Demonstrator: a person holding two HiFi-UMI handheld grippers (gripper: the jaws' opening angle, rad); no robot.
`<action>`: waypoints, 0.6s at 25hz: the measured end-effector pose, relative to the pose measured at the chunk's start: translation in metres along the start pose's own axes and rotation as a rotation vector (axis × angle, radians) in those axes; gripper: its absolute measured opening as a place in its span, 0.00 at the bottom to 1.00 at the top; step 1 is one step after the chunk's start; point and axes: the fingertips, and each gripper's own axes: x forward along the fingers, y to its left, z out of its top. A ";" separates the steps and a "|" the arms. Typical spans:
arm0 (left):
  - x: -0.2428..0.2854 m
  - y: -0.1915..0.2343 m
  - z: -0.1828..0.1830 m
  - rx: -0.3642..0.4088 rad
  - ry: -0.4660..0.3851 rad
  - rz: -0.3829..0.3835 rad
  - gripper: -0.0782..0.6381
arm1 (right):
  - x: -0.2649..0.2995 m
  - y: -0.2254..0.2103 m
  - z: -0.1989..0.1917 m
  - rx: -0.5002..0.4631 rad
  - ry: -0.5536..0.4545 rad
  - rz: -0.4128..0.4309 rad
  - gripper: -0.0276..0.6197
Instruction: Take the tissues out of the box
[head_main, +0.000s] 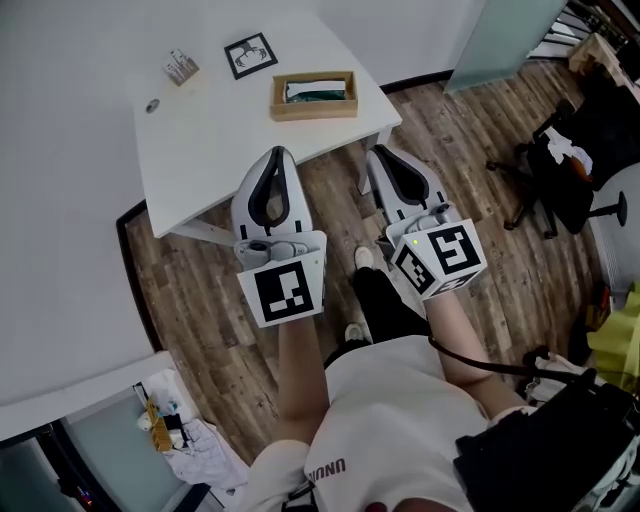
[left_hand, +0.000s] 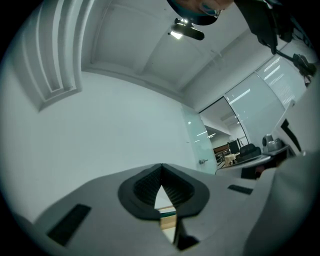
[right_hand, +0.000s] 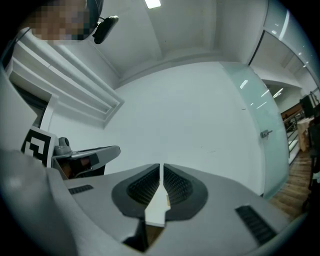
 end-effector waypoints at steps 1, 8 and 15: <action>0.007 0.003 -0.003 -0.005 0.005 0.008 0.13 | 0.008 -0.004 -0.002 0.003 0.012 0.011 0.08; 0.055 0.025 -0.021 -0.005 0.051 0.075 0.13 | 0.061 -0.038 -0.007 0.019 0.049 0.054 0.08; 0.100 0.043 -0.031 0.037 0.041 0.112 0.13 | 0.104 -0.074 -0.006 0.023 0.073 0.063 0.08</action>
